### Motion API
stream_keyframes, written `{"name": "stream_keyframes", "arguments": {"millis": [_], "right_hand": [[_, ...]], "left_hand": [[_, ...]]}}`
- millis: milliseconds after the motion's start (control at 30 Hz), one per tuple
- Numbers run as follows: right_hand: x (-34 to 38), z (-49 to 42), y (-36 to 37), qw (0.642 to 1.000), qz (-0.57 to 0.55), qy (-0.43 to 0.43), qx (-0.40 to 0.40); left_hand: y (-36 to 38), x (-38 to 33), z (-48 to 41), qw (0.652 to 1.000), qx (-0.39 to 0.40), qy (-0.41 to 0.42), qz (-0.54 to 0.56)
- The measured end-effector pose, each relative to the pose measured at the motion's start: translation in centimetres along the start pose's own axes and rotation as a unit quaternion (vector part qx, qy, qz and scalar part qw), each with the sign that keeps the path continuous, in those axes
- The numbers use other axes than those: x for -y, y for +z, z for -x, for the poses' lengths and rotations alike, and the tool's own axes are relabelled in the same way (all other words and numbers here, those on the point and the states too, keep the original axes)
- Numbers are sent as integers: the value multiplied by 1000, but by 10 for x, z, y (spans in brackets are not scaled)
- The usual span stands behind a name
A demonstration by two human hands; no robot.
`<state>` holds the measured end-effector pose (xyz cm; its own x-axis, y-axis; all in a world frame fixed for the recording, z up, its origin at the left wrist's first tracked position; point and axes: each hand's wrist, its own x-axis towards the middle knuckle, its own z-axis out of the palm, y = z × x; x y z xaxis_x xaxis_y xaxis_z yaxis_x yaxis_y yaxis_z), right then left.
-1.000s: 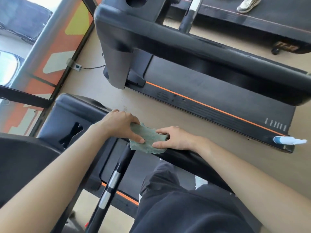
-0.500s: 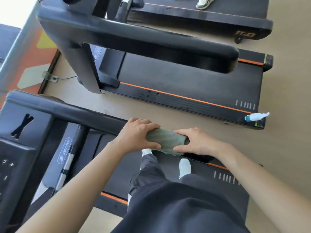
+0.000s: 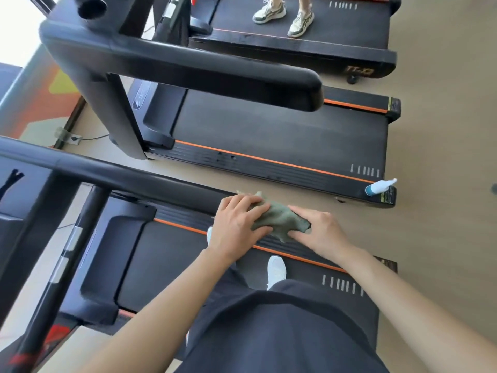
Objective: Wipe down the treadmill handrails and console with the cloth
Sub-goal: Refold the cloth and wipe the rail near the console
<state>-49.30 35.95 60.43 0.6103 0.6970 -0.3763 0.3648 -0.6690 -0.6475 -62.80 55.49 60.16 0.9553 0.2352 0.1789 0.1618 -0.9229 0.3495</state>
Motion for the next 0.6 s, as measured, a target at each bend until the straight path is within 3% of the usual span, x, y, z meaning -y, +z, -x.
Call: {"name": "stream_keyframes", "arguments": {"millis": [167, 400, 500, 600], "right_hand": [[7, 1, 11, 1000, 0, -15, -28], [45, -16, 37, 991, 61, -84, -80], [75, -27, 52, 983, 104, -116, -97], [102, -40, 62, 976, 109, -157, -103]], "left_hand": [[0, 0, 8, 999, -30, 15, -8], [-21, 54, 22, 996, -83, 7, -11], [-30, 71, 36, 993, -116, -35, 5], [-45, 75, 54, 978, -134, -154, 43]]}}
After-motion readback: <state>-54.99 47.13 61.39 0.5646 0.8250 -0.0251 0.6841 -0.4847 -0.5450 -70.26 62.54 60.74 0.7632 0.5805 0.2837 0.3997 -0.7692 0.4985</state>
